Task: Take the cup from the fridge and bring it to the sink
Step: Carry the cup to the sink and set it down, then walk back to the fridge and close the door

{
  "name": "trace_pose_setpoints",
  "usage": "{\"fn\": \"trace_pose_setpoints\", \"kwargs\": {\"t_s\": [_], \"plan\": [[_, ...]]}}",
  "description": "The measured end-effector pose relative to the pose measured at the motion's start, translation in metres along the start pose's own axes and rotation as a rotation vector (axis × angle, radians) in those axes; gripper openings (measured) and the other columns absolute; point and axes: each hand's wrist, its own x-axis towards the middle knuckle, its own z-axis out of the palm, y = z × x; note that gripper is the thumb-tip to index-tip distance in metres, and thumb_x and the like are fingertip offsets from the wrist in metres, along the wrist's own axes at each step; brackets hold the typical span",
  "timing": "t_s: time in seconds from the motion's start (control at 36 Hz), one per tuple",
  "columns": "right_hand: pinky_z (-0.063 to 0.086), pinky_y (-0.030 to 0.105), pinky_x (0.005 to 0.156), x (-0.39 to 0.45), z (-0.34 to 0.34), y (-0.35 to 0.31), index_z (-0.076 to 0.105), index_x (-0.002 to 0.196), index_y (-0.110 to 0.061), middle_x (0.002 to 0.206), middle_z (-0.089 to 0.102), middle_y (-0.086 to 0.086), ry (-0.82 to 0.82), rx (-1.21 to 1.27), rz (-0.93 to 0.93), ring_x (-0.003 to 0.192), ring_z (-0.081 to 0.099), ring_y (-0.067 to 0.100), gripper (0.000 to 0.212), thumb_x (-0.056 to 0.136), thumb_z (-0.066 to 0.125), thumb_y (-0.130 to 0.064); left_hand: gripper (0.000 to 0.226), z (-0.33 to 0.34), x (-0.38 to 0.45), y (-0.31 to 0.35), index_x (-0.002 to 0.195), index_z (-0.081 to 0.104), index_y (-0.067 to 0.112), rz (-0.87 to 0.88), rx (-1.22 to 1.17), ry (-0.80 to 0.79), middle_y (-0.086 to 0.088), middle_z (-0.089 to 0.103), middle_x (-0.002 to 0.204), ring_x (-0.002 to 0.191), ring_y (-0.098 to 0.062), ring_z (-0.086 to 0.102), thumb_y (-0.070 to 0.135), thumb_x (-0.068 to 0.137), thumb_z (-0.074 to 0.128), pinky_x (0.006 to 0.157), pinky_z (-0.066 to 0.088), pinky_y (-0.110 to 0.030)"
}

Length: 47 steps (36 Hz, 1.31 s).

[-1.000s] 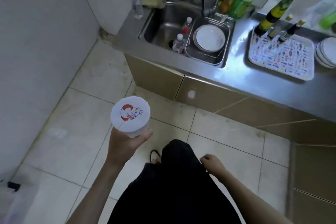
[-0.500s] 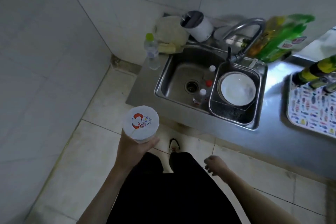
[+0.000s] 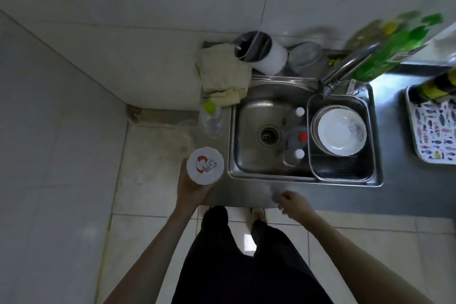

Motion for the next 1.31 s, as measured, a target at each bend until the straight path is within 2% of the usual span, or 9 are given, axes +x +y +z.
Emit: {"fn": "trace_pose_setpoints", "kwargs": {"t_s": [0.14, 0.42, 0.61, 0.72, 0.83, 1.03, 1.14, 1.19, 1.31], "plan": [[0.056, 0.041, 0.08, -0.016, 0.042, 0.024, 0.07, 0.097, -0.002, 0.096, 0.075, 0.014, -0.038, -0.029, 0.133, 0.092, 0.071, 0.033, 0.027, 0.098, 0.054, -0.023, 0.082, -0.002, 0.043, -0.007, 0.127, 0.048, 0.033, -0.004, 0.034, -0.041, 0.032, 0.056, 0.112, 0.099, 0.036, 0.051, 0.025, 0.063, 0.099, 0.076, 0.038, 0.012], [0.056, 0.032, 0.072, -0.057, 0.091, 0.061, 0.066, 0.094, -0.019, 0.085, 0.073, 0.0, -0.021, 0.106, 0.272, 0.081, 0.071, 0.018, 0.018, 0.101, 0.055, -0.031, 0.088, 0.018, 0.064, -0.001, 0.139, 0.047, 0.02, -0.06, -0.011, -0.096, 0.018, 0.061, 0.118, 0.101, 0.024, 0.058, 0.026, 0.066, 0.097, 0.075, 0.043, 0.008], [0.057, 0.036, 0.076, -0.067, 0.099, 0.064, 0.07, 0.098, -0.012, 0.093, 0.075, 0.004, 0.012, 0.199, 0.271, 0.085, 0.072, 0.021, 0.022, 0.101, 0.053, -0.026, 0.08, 0.02, 0.06, 0.005, 0.138, 0.055, 0.01, -0.182, 0.067, -0.181, -0.009, 0.069, 0.128, 0.118, -0.025, 0.067, 0.028, 0.069, 0.093, 0.101, 0.057, -0.043], [0.05, 0.032, 0.07, -0.073, 0.102, 0.072, 0.07, 0.1, -0.006, 0.096, 0.077, 0.009, 0.046, 0.303, 0.288, 0.09, 0.074, 0.027, 0.024, 0.099, 0.052, -0.021, 0.049, 0.016, 0.048, -0.006, 0.128, 0.066, 0.006, -0.327, 0.381, -0.493, -0.008, 0.073, 0.117, 0.115, -0.029, 0.069, 0.018, 0.083, 0.082, 0.089, 0.055, -0.037], [0.055, 0.037, 0.078, -0.085, 0.106, 0.087, 0.07, 0.1, -0.007, 0.096, 0.077, 0.007, 0.099, 0.488, 0.336, 0.092, 0.074, 0.027, 0.025, 0.098, 0.051, -0.023, 0.012, 0.022, 0.02, -0.008, 0.092, 0.07, 0.016, -0.415, 0.535, -0.841, -0.004, 0.068, 0.084, 0.078, -0.02, 0.067, 0.028, 0.096, 0.069, 0.073, 0.053, -0.033], [0.042, 0.034, 0.07, -0.126, 0.159, 0.144, 0.062, 0.082, 0.001, 0.086, 0.07, 0.021, 0.184, 0.935, 0.52, 0.074, 0.059, 0.027, 0.026, 0.094, 0.054, -0.019, 0.013, 0.076, -0.026, 0.001, 0.087, 0.058, 0.015, -0.124, 1.001, -1.204, -0.001, 0.055, 0.08, 0.063, -0.008, 0.048, 0.024, 0.096, 0.062, 0.049, 0.035, -0.017], [0.046, 0.033, 0.07, -0.164, 0.208, 0.179, 0.067, 0.073, -0.008, 0.091, 0.076, 0.019, 0.218, 1.154, 0.649, 0.072, 0.062, 0.025, 0.023, 0.093, 0.058, -0.016, 0.021, 0.131, -0.06, 0.011, 0.078, 0.051, 0.012, 0.038, 1.259, -1.325, -0.003, 0.04, 0.064, 0.052, -0.014, 0.036, 0.019, 0.096, 0.059, 0.051, 0.025, -0.027], [0.05, 0.034, 0.073, -0.181, 0.233, 0.196, 0.071, 0.077, -0.007, 0.088, 0.077, 0.016, 0.241, 1.258, 0.71, 0.071, 0.064, 0.023, 0.022, 0.093, 0.058, -0.017, 0.024, 0.163, -0.081, 0.014, 0.074, 0.055, 0.008, 0.108, 1.356, -1.355, -0.008, 0.046, 0.069, 0.063, -0.015, 0.044, 0.016, 0.097, 0.057, 0.06, 0.026, -0.029], [0.057, 0.045, 0.083, -0.205, 0.275, 0.231, 0.072, 0.084, -0.003, 0.086, 0.078, 0.018, 0.309, 1.494, 0.807, 0.072, 0.066, 0.028, 0.021, 0.094, 0.058, -0.015, 0.033, 0.228, -0.13, 0.019, 0.065, 0.063, 0.016, 0.19, 1.433, -1.31, 0.011, 0.063, 0.058, 0.059, -0.005, 0.052, 0.013, 0.099, 0.061, 0.042, 0.036, -0.009]]}}
